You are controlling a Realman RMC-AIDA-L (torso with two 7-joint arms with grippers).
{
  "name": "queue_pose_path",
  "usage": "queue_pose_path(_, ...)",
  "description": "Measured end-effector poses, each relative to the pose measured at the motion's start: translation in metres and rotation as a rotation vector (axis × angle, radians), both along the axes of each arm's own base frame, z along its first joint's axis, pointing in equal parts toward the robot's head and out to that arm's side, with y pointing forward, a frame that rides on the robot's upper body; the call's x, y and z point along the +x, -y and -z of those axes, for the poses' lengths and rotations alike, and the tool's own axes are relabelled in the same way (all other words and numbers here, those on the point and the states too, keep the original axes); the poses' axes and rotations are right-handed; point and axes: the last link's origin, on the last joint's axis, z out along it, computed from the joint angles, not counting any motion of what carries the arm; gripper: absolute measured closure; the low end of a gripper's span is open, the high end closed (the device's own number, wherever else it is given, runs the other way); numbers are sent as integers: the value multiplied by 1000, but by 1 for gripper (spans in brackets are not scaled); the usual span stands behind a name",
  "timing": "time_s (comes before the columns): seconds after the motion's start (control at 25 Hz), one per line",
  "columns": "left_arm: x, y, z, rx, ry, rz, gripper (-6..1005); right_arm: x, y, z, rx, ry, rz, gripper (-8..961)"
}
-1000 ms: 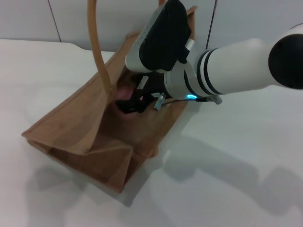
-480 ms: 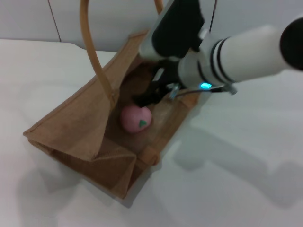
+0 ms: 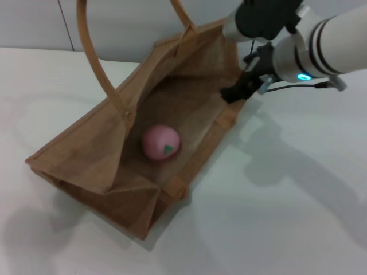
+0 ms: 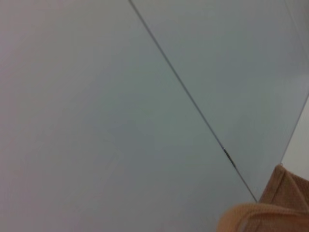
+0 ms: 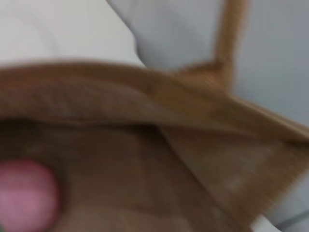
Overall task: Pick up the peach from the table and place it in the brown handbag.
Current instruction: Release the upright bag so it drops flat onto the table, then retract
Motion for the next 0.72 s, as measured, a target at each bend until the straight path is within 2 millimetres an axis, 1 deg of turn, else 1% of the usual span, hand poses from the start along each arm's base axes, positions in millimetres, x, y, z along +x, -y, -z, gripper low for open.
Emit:
queue_pose_path(0.16,-9,-2,-2,5,22,-30,879,11,-5,-11,72,55,21,69)
queue_pose_path(0.4,-24,-7,-2,25,57,-75,874,22,-14,-26,190,118,43,70)
queue_pose_path(0.56,-30,-9,-2,40,108,-100,852,30,-19,-32,232,110,60,71)
queue_pose_path(0.6,-34,-9,-2,43,145,-105,847,34,-21,-36,250,87,70,71)
queue_pose_path(0.72,-36,-9,-4,47,181,-102,831,37,-23,-40,268,59,80,71)
